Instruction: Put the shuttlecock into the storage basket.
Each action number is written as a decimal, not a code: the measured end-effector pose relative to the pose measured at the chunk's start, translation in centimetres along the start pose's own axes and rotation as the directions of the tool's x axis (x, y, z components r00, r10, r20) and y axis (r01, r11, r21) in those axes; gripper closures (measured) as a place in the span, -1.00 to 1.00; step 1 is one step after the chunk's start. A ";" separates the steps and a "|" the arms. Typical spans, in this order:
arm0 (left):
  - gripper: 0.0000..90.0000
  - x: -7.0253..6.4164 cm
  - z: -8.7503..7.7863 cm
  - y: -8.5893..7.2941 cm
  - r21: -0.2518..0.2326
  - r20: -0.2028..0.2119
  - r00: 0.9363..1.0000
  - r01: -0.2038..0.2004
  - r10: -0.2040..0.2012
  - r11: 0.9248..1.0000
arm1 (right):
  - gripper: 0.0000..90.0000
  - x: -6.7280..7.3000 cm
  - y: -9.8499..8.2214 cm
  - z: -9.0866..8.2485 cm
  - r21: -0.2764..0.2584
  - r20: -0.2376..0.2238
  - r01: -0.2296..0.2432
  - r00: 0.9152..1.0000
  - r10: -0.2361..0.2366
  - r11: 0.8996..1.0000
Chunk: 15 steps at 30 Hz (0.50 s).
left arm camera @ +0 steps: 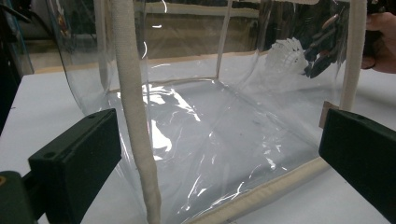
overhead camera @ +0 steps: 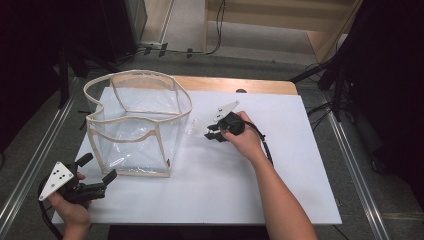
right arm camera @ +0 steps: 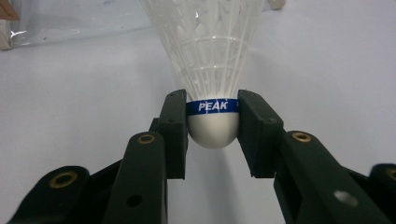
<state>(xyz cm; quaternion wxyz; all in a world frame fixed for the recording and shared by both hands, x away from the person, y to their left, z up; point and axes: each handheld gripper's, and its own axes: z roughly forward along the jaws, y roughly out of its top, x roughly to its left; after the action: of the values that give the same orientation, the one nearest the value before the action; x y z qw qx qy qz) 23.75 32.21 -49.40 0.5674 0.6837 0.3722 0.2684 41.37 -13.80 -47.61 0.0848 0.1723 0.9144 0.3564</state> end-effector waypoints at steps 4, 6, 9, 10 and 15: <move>-1.00 0.0 0.0 0.0 0.000 0.000 1.000 0.000 0.000 1.000 | 0.39 -0.2 -0.2 -0.9 -0.013 0.019 -0.029 0.999 0.029 1.000; -1.00 0.0 0.0 0.0 0.001 -0.001 1.000 0.000 0.000 1.000 | 0.39 -0.2 -0.1 -1.6 -0.028 0.023 -0.045 0.999 0.046 0.999; -1.00 0.0 0.0 0.0 0.002 -0.001 1.000 -0.001 0.001 1.000 | 0.39 -0.3 -0.1 -2.0 -0.040 0.030 -0.050 0.998 0.051 0.998; -1.00 0.0 0.0 0.0 0.002 -0.001 1.000 -0.001 0.001 1.000 | 0.39 -0.3 -0.1 -2.2 -0.042 0.033 -0.056 0.998 0.058 0.998; -1.00 0.0 0.0 0.0 0.001 -0.001 1.000 -0.001 0.001 1.000 | 0.39 -0.8 -0.4 -3.4 -0.078 0.049 -0.091 0.994 0.095 0.993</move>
<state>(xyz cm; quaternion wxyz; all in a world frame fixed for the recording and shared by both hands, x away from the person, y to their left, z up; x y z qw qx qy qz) 23.75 32.20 -49.39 0.5667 0.6841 0.3723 0.2688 41.10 -16.51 -45.39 0.0986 0.2209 0.8886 0.3897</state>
